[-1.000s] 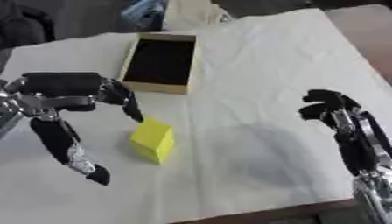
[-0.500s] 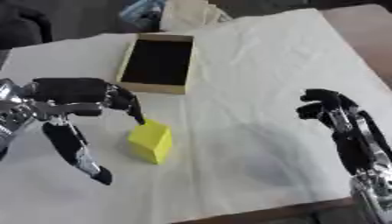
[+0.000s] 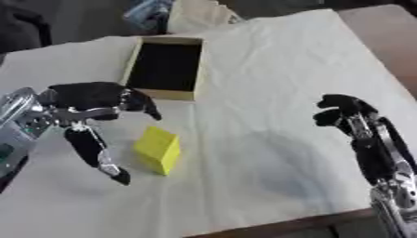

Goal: Pick up objects on the table and place them in the box.

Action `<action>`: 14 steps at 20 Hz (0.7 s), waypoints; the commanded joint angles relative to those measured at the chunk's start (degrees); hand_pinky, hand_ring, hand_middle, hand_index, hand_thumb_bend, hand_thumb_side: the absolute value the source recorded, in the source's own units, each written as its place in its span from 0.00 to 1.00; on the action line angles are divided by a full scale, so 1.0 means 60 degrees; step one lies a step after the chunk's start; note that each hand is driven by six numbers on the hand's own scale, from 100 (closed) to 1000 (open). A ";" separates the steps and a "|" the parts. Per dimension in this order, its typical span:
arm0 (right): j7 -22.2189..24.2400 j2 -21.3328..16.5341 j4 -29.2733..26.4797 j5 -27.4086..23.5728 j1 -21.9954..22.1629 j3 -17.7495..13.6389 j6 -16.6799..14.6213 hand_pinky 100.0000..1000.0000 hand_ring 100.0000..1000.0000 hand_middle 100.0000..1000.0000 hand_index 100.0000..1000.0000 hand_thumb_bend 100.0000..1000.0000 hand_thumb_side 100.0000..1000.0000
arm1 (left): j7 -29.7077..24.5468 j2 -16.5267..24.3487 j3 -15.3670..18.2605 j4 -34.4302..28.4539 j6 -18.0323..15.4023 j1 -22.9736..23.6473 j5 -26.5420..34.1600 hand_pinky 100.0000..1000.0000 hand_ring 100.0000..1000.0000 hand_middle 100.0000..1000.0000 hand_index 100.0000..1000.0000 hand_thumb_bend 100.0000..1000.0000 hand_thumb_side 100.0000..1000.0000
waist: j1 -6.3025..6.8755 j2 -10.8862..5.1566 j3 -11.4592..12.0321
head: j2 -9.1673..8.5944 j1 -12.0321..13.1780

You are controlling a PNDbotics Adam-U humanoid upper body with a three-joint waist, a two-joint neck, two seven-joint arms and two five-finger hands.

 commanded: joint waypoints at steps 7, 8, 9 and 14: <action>0.0029 -0.0066 -0.0161 0.0007 -0.0050 -0.0011 -0.0012 0.62 0.60 0.63 0.74 0.21 0.81 | 0.0109 -0.0277 0.0094 0.0633 -0.0340 -0.0342 -0.0279 0.84 0.75 0.73 0.84 0.75 0.38 | -0.0080 -0.0154 -0.0020 | -0.0091 -0.0001; 0.0034 -0.0064 -0.0163 0.0005 -0.0051 -0.0006 -0.0012 0.62 0.60 0.63 0.74 0.21 0.81 | 0.0139 -0.0331 0.0100 0.0688 -0.0350 -0.0362 -0.0314 0.84 0.75 0.73 0.84 0.75 0.38 | -0.0088 -0.0153 -0.0020 | -0.0092 0.0001; 0.0039 -0.0061 -0.0165 -0.0001 -0.0052 -0.0001 -0.0013 0.62 0.60 0.63 0.74 0.21 0.81 | 0.0172 -0.0377 0.0100 0.0742 -0.0363 -0.0379 -0.0357 0.84 0.75 0.73 0.84 0.75 0.38 | -0.0093 -0.0152 -0.0019 | -0.0093 0.0002; 0.0062 -0.0047 -0.0171 0.0001 -0.0046 0.0016 -0.0015 0.62 0.60 0.63 0.74 0.21 0.81 | 0.0277 -0.0633 0.0088 0.1006 -0.0424 -0.0466 -0.0577 0.83 0.74 0.72 0.84 0.74 0.37 | -0.0131 -0.0136 -0.0038 | -0.0093 0.0017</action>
